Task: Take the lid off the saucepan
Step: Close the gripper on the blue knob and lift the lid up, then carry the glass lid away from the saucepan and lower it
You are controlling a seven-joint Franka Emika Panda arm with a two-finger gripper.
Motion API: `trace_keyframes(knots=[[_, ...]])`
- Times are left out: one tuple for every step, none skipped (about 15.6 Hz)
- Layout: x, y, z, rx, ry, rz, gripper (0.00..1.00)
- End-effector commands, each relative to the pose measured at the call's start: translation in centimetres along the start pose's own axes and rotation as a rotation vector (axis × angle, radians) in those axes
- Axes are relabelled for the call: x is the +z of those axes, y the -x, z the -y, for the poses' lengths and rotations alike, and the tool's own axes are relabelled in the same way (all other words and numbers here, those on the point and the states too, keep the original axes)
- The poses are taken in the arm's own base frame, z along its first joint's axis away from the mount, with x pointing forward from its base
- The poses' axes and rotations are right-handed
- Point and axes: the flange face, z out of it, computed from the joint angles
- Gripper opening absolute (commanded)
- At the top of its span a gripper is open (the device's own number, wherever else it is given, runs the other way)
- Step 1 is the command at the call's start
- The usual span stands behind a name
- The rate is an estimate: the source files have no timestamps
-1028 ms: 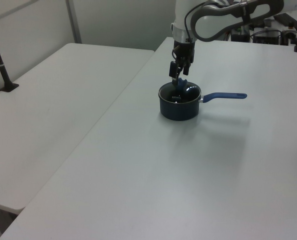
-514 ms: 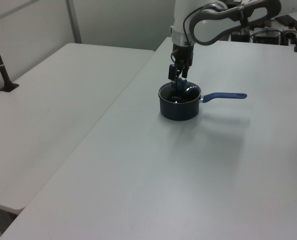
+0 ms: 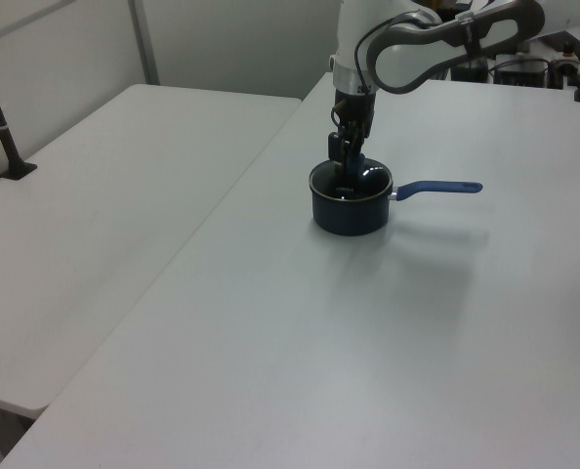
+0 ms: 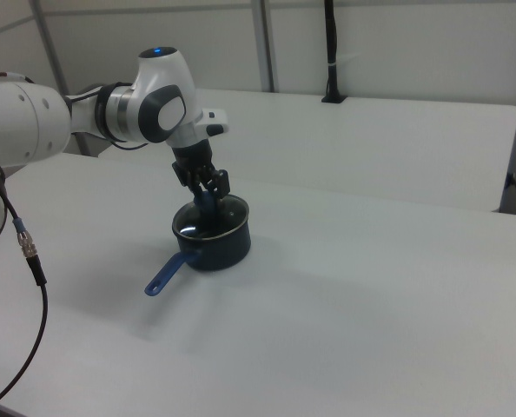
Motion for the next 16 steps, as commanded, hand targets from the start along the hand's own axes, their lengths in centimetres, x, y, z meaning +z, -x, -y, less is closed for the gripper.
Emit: trace_keyframes(knots=[[-1.1, -0.7, -0.2, -0.015, -0.01, -0.032, 0.42], [-1.3, -0.7, -0.4, -0.014, -0.009, -0.03, 0.42], [-2.3, -0.6, -0.6, -0.019, -0.014, -0.037, 0.42], [-2.8, -0.5, -0.6, -0.024, -0.015, -0.031, 0.41], [-3.1, -0.4, -1.0, -0.024, -0.013, -0.017, 0.41], [-4.0, -0.4, -1.0, -0.03, -0.017, -0.018, 0.41], [-4.3, -0.4, -1.3, -0.029, -0.017, -0.008, 0.41], [-4.6, -0.3, -1.4, -0.029, -0.017, -0.008, 0.41], [-5.0, -0.2, -1.5, -0.028, -0.021, -0.012, 0.41], [-5.4, -0.2, -1.6, -0.025, -0.023, -0.018, 0.41], [-5.9, -0.3, -2.1, -0.024, -0.022, -0.024, 0.4], [-6.6, -0.3, -3.4, -0.027, -0.023, -0.03, 0.4], [-6.8, -0.3, -4.8, -0.039, -0.019, -0.027, 0.4], [-6.5, -0.4, -6.8, -0.036, -0.013, -0.019, 0.4], [-6.3, -0.5, -9.2, -0.029, -0.008, -0.015, 0.4], [-5.5, -0.4, -11.6, -0.032, -0.001, -0.002, 0.4]])
